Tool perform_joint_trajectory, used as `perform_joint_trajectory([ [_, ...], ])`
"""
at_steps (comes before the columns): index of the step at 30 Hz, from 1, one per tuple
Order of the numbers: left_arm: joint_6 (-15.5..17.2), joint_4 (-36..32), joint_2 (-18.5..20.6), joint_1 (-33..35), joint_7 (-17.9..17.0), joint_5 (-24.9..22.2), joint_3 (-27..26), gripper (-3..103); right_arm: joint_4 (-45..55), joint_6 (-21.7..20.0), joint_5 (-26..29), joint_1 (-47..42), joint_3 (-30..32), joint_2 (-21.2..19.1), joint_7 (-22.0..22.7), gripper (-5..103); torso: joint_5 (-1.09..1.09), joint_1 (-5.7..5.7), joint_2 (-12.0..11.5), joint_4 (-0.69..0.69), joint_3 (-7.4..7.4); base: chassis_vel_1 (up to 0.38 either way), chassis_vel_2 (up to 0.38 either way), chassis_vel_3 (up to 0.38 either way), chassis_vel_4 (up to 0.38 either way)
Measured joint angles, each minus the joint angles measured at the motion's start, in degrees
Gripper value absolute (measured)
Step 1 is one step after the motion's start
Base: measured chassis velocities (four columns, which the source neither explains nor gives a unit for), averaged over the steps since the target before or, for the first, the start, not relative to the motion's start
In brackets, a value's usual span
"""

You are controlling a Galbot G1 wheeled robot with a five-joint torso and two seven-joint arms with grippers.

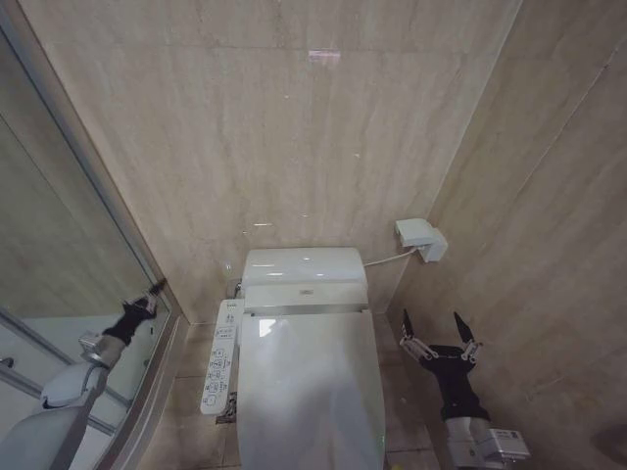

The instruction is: Open the toilet lid, clean the toilet bowl with a toilet brush, close the toilet lid, and flush.

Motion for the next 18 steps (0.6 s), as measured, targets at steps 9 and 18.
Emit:
perform_joint_trajectory([
  [9,5.3,-16.6,-4.2,4.7,-14.5,-1.5,-1.7,0,0.0,0.0,0.0,0.0,0.0,0.0,0.0,100,-0.01,0.0,0.0,0.0,0.01,0.0,0.0,0.0,0.0],
  [18,8.4,-27.7,-8.7,13.6,-19.6,0.2,-3.5,0,0.0,0.0,0.0,0.0,0.0,0.0,0.0,100,-0.02,0.0,0.0,0.02,0.01,0.0,0.0,0.0,0.0],
])
